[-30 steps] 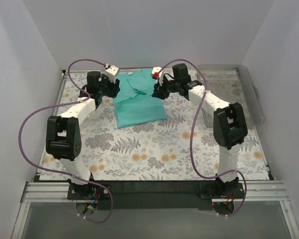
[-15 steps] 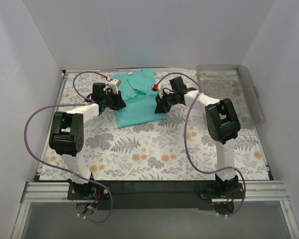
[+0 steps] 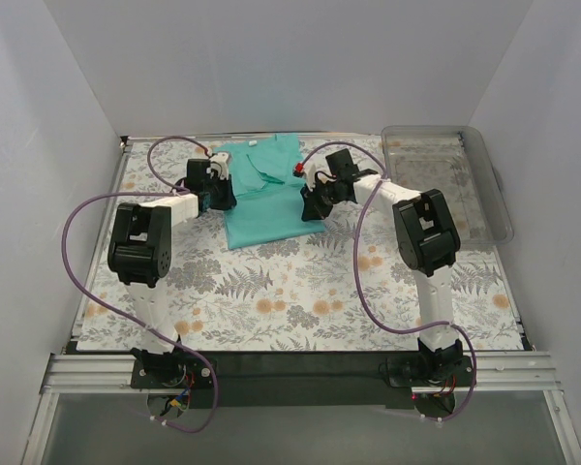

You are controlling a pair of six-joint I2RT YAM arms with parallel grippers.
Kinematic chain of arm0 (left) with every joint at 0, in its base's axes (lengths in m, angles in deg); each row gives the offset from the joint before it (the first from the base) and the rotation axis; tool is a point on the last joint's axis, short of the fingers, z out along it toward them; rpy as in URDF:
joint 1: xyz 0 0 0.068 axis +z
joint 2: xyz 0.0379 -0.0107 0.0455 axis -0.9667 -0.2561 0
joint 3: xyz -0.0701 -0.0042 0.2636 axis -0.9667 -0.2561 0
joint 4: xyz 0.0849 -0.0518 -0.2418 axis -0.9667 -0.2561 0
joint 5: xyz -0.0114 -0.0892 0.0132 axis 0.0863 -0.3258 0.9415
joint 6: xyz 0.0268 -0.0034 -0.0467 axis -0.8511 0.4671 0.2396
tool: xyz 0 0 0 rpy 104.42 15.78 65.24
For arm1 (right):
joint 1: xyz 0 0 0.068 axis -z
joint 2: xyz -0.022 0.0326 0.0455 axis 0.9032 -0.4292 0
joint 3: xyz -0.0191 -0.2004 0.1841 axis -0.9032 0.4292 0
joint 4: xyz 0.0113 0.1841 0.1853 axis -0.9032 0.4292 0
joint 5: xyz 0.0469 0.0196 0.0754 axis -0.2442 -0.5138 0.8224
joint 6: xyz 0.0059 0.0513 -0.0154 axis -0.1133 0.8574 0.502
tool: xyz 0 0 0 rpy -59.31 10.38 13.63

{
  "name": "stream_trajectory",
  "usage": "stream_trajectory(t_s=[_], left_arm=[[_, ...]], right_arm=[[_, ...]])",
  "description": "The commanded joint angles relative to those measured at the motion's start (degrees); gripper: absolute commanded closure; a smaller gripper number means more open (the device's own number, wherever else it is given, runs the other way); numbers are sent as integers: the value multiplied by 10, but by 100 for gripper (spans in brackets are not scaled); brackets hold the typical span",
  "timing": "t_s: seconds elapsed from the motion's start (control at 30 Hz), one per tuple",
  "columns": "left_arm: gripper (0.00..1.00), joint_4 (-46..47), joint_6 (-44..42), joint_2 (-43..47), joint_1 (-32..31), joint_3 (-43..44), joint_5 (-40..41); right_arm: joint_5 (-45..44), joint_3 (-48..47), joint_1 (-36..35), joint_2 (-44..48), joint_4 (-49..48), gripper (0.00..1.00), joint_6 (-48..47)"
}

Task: Fold and stack the t-shirts
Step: Fold the tshirt

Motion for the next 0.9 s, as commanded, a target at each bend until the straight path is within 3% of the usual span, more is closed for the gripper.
stream_trajectory(t_s=[0.0, 0.27, 0.43, 0.53, 0.6, 0.67, 0.73, 0.87], left_arm=[[92, 4, -6, -4, -3, 41, 62], [84, -28, -19, -32, -2, 83, 122], [55, 20, -20, 39, -2, 55, 144], [48, 70, -37, 101, -2, 17, 134], [39, 77, -53, 176, -3, -15, 102], [26, 82, -99, 254, -3, -51, 0], [25, 81, -167, 300, -5, -116, -119], [25, 55, -332, 374, -27, -235, -230]], right_arm=[[-23, -21, -3, -14, 11, 86, 6], [-38, -24, -3, -20, 30, 86, -10], [-9, -6, -3, 42, 29, 76, -54], [19, 10, -1, 91, 30, 65, -79], [43, 28, -1, 116, 32, 55, -108], [54, 44, 1, 152, 38, 48, -174], [66, 82, 3, 181, 55, 40, -244], [83, 137, 4, 199, 128, 34, -481]])
